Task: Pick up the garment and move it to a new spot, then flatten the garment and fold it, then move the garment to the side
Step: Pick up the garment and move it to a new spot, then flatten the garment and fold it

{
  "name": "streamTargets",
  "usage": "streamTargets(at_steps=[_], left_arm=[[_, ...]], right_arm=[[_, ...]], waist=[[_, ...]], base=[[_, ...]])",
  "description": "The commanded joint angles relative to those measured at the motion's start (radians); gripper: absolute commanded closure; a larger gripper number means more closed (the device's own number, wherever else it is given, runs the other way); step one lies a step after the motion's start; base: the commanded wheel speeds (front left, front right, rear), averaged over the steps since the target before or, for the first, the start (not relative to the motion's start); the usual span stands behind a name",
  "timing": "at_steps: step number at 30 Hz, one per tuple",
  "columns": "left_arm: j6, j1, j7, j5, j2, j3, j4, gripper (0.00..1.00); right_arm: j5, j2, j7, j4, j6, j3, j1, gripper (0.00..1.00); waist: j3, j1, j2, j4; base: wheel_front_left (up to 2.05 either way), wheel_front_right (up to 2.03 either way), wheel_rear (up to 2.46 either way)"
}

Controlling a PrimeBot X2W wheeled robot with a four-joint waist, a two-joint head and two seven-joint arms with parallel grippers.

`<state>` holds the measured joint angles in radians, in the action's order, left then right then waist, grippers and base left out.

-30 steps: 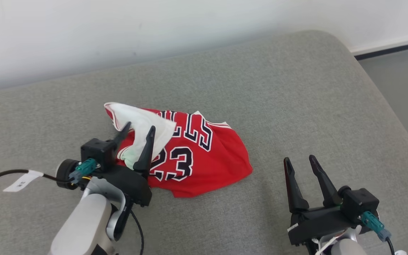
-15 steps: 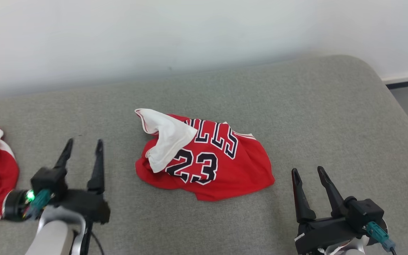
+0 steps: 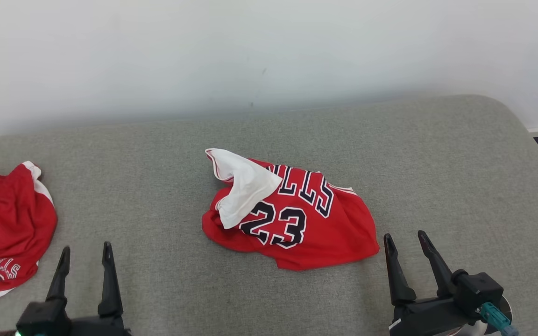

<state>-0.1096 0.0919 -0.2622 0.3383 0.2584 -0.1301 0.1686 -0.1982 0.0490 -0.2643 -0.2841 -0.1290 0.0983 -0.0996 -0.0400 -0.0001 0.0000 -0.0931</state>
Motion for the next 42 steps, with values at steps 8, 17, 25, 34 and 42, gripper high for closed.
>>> streamTargets(at_steps=[8, 17, 25, 34, 42], left_arm=[[0.038, -0.101, -0.002, -0.079, -0.085, 0.088, -0.037, 0.00], [0.111, -0.129, -0.003, -0.147, -0.117, 0.124, 0.009, 0.00], [0.152, -0.120, -0.003, -0.166, -0.144, 0.168, 0.013, 0.00], [0.172, -0.132, -0.003, -0.197, -0.166, 0.211, 0.006, 0.00], [0.186, -0.129, -0.003, -0.215, -0.180, 0.228, 0.005, 0.00]], right_arm=[[0.008, 0.002, -0.001, -0.008, -0.003, 0.006, 0.021, 0.00], [0.017, 0.002, -0.001, -0.017, -0.003, 0.007, 0.033, 0.00], [0.021, 0.002, -0.001, -0.022, -0.003, -0.005, 0.040, 0.00], [0.018, 0.002, -0.001, -0.021, -0.003, -0.013, 0.045, 0.00], [0.017, 0.002, -0.001, -0.022, -0.003, -0.014, 0.041, 0.00]], waist=[[0.015, 0.0001, 0.0000, 0.022], [0.030, 0.0001, 0.0000, 0.037], [0.038, 0.0001, 0.0000, 0.045], [0.040, 0.0001, 0.0000, 0.057], [0.037, 0.0001, 0.0000, 0.062]], base=[[0.00, 0.00, 0.00], [0.00, 0.00, 0.00], [0.00, 0.00, 0.00], [0.00, 0.00, 0.00], [0.00, 0.00, 0.00]])
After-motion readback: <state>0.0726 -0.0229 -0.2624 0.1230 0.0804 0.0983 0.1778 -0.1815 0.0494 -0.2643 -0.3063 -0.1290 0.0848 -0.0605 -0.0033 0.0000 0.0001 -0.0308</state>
